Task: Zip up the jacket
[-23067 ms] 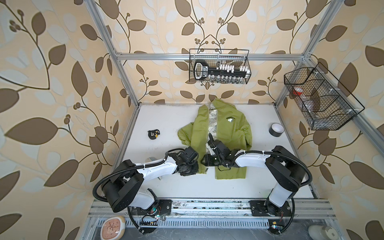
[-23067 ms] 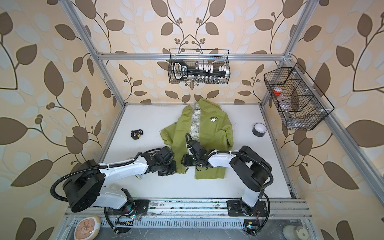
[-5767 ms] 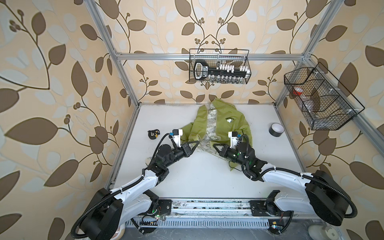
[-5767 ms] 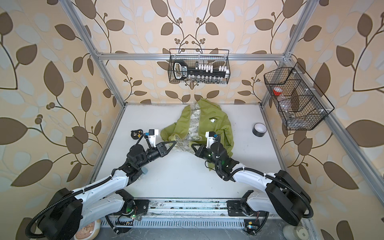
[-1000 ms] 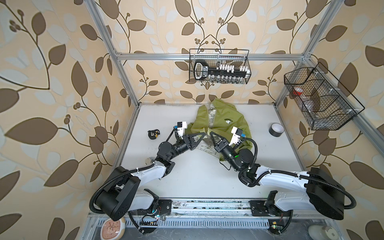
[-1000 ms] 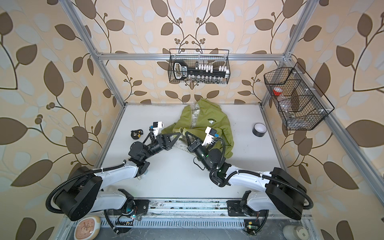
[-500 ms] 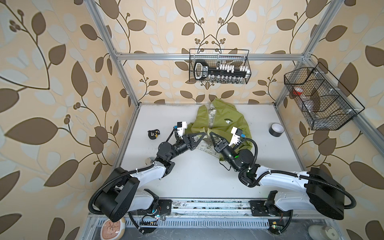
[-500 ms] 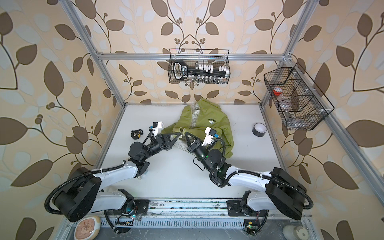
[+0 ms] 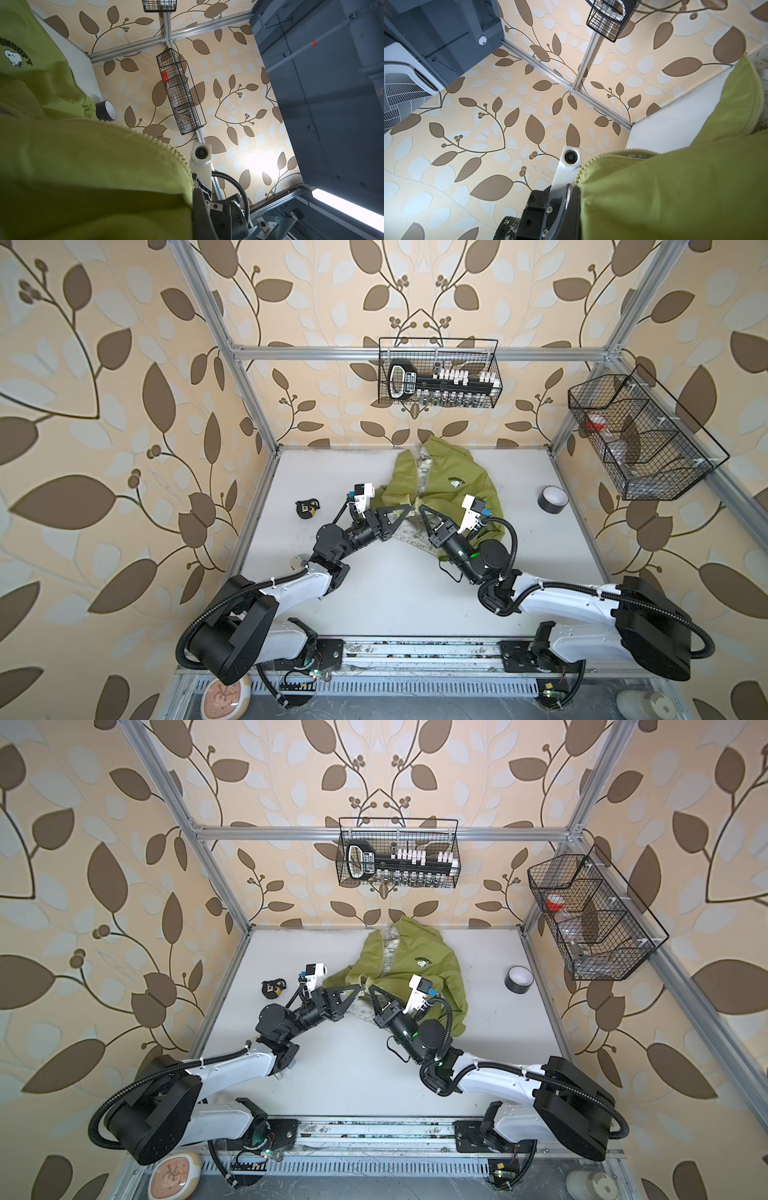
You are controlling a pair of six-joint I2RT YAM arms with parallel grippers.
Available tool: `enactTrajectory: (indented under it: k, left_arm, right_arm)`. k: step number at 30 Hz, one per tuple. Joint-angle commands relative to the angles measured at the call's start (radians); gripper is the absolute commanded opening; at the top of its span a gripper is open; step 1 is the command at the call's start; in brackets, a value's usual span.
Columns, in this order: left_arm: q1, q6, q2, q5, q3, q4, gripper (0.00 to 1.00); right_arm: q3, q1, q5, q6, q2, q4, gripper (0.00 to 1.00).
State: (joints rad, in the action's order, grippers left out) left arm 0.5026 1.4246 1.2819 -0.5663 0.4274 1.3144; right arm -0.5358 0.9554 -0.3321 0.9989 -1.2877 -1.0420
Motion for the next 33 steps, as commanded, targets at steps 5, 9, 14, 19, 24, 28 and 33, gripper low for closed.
enactTrajectory:
  k: [5,9,14,19,24,28,33]
  left_arm:
    - [-0.006,0.008,-0.013,0.028,0.053,0.109,0.00]
    - [-0.007,0.014,-0.005,0.026,0.057,0.108,0.00]
    - [-0.006,0.017,0.003,0.025,0.058,0.108,0.00]
    - [-0.006,0.023,0.011,0.019,0.061,0.109,0.00]
    - [-0.006,0.028,0.018,0.020,0.062,0.109,0.00]
    - [-0.006,0.028,0.020,0.020,0.068,0.109,0.00]
    - [-0.006,0.030,0.026,0.018,0.069,0.108,0.00]
  right_arm:
    - [0.029,0.018,0.034,-0.020,0.018,-0.042,0.00]
    - [0.037,0.021,0.036,-0.030,0.024,-0.044,0.00]
    - [0.046,0.021,0.048,-0.048,0.036,-0.030,0.00]
    - [0.056,0.020,0.059,-0.068,0.049,-0.018,0.00]
    - [0.047,0.021,0.088,-0.089,0.049,0.007,0.00]
    - [0.055,0.022,0.103,-0.091,0.043,0.006,0.00]
    - [0.086,0.023,0.104,-0.089,0.057,0.007,0.00]
